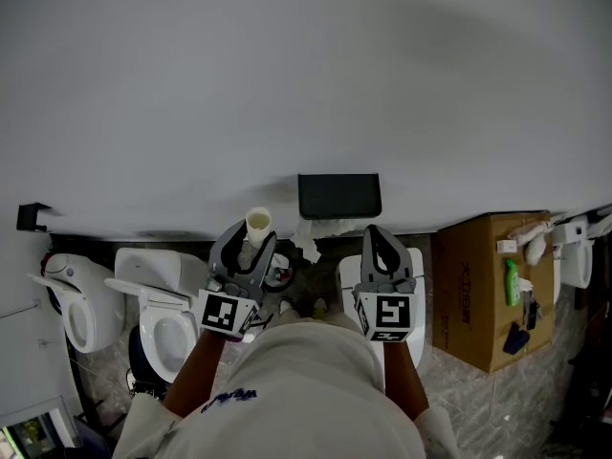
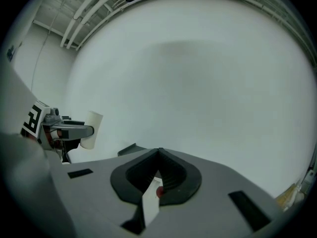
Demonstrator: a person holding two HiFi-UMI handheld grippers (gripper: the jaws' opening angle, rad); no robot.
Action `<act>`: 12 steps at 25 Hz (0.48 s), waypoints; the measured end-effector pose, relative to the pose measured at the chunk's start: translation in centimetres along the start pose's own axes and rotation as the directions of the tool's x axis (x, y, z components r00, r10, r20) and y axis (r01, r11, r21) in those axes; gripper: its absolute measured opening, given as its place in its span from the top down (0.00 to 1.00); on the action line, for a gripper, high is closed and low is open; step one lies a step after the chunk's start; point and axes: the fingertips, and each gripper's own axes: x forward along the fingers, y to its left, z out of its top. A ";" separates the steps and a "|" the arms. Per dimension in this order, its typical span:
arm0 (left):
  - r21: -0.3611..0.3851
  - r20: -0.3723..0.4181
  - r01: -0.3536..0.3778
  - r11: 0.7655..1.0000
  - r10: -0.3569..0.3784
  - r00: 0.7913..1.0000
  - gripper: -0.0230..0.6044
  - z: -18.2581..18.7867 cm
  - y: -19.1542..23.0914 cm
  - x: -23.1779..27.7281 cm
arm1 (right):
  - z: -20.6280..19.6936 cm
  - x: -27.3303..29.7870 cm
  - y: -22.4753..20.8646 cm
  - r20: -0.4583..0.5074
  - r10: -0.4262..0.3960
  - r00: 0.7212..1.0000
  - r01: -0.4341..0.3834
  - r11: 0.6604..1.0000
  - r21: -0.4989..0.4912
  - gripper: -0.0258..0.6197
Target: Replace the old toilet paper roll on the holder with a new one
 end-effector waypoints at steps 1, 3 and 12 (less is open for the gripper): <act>-0.001 0.000 0.000 1.000 0.000 1.000 0.66 0.0 0.0 0.0 | 0.0 0.0 0.0 0.000 0.000 1.000 0.000 1.000 -0.001 0.96; -0.001 0.001 -0.002 1.000 0.002 1.000 0.66 0.0 0.0 0.0 | 0.1 0.0 0.0 0.000 0.000 1.000 0.000 1.000 -0.003 0.96; -0.002 0.002 0.001 1.000 -0.001 1.000 0.66 -0.2 -0.1 0.2 | -0.1 0.1 -0.1 -0.005 0.004 1.000 -0.004 1.000 -0.006 0.96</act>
